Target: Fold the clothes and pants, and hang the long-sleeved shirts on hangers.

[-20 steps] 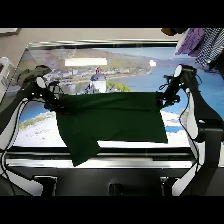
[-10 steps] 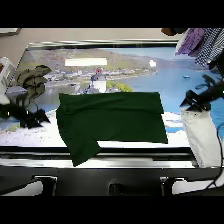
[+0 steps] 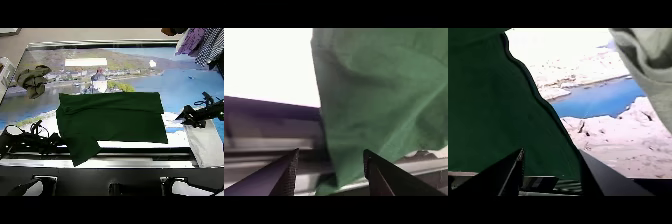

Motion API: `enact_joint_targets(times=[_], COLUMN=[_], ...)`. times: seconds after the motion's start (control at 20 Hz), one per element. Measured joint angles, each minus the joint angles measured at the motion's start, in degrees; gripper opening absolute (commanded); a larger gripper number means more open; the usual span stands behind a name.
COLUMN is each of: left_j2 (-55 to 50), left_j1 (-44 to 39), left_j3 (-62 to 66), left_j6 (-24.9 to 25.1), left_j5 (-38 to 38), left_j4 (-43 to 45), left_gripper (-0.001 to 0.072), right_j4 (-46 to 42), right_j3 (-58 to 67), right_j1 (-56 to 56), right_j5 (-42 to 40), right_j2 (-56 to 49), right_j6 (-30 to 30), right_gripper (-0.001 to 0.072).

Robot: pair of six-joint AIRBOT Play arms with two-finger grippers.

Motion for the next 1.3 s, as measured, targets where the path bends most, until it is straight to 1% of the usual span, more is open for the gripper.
enact_joint_targets(times=[0.05, 0.15, 0.3, 0.35, 0.4, 0.45, 0.5, 0.75, 0.85, 1.05, 1.3], left_j2=[0.1, -0.4, -2.7, -3.3, -3.9, -4.3, -4.7, -5.0, -5.0, -5.0, -5.0], left_j1=[-1.4, -4.3, -8.7, -9.6, -10.4, -10.8, -11.2, -11.9, -12.0, -12.0, -12.0], left_j3=[-0.8, -1.8, -2.4, -2.4, -2.5, -2.7, -2.7, -2.2, -1.7, -0.7, -0.2], left_j6=[0.4, 0.6, 0.7, 0.7, 0.7, 0.8, 0.8, 1.0, 1.0, 1.0, 1.0], left_j5=[1.4, 4.6, 7.0, 7.4, 8.0, 8.6, 9.2, 9.8, 10.3, 10.6, 10.5], left_j4=[-0.9, -2.3, -5.0, -5.4, -5.7, -5.5, -5.1, -5.2, -5.1, -4.8, -4.9], left_gripper=[0.0393, 0.0393, 0.0387, 0.0335, 0.0174, 0.0071, 0.0019, 0.0019, 0.0019, 0.0019, 0.0019], right_j4=[0.5, 1.6, 2.8, 3.2, 3.4, 3.5, 3.7, 1.8, 0.9, -0.9, -0.1], right_j3=[-0.5, -1.0, -1.3, -1.4, -1.4, -1.5, -1.5, -3.2, -6.2, -13.3, -18.7], right_j1=[0.0, -0.1, -0.1, -0.1, -0.1, -0.1, -0.1, -0.6, -0.6, -0.6, -0.6], right_j5=[-0.3, -0.5, -0.9, -0.9, -0.8, -0.5, 0.1, 1.0, 1.0, -0.9, -3.0], right_j2=[0.1, 0.3, 0.4, 0.4, 0.4, 0.4, 0.4, 0.6, 0.5, 0.5, 0.5], right_j6=[-0.2, -0.5, -0.6, -0.6, -0.8, -1.0, -1.5, -3.0, -3.7, -4.9, -6.6], right_gripper=[0.0408, 0.0408, 0.0409, 0.0409, 0.0409, 0.0409, 0.041, 0.0423, 0.0475, 0.0474, 0.0469])
